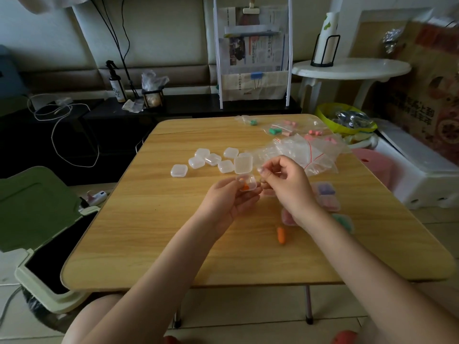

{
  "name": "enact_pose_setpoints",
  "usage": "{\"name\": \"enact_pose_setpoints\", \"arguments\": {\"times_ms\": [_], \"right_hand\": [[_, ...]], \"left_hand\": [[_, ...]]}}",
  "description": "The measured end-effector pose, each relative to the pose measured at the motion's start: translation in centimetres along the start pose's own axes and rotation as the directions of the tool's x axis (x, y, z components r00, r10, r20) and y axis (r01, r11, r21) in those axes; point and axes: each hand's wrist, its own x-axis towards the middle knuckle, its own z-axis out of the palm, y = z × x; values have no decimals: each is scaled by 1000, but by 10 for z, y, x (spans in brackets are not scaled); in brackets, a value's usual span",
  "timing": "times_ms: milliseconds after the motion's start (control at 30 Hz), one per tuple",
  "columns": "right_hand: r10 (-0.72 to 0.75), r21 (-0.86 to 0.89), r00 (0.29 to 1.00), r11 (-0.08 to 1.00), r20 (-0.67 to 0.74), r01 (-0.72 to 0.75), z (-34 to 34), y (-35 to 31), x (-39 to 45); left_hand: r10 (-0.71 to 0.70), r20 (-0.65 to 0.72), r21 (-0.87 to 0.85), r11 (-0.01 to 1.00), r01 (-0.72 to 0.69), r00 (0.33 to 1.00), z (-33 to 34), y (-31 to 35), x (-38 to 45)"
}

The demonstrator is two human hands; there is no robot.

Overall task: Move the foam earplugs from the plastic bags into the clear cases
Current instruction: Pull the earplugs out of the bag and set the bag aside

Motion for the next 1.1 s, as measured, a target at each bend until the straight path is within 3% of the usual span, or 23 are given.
{"name": "enact_pose_setpoints", "arguments": {"times_ms": [67,133,233,300,600,700,800,867,1000,1100], "right_hand": [[-21,-73,999,997,34,24,-6,-2,3],[-24,-281,980,956,196,80,-19,-11,3],[181,-457,871,888,456,54,-37,-25,-4],[285,-501,799,865,530,24,-42,-32,-11],[489,-722,698,690,522,57,-65,-45,-19],[656,-843,577,527,486,111,-90,-53,-29],[778,-887,472,462,415,18,-105,-52,-48],[769,-864,478,502,425,-39,-107,-45,-57],[664,-778,576,624,477,-74,-118,-32,-59],[630,-718,593,685,502,-121,-123,-28,-58]], "left_hand": [[7,-84,72,997,-1,996,-4,-3,5],[24,-111,101,995,-12,994,-7,-3,7],[61,-125,140,989,-43,990,-8,-2,7],[75,-129,186,981,-50,989,-7,-2,6],[121,-91,287,953,-91,988,5,-8,-2],[134,-72,285,952,-108,988,11,-11,-7],[153,-58,269,954,-132,987,18,-13,-12],[169,-51,270,951,-149,984,20,-14,-12],[149,-41,266,955,-133,988,26,-17,-11],[124,-35,250,962,-111,992,31,-20,-11]]}}
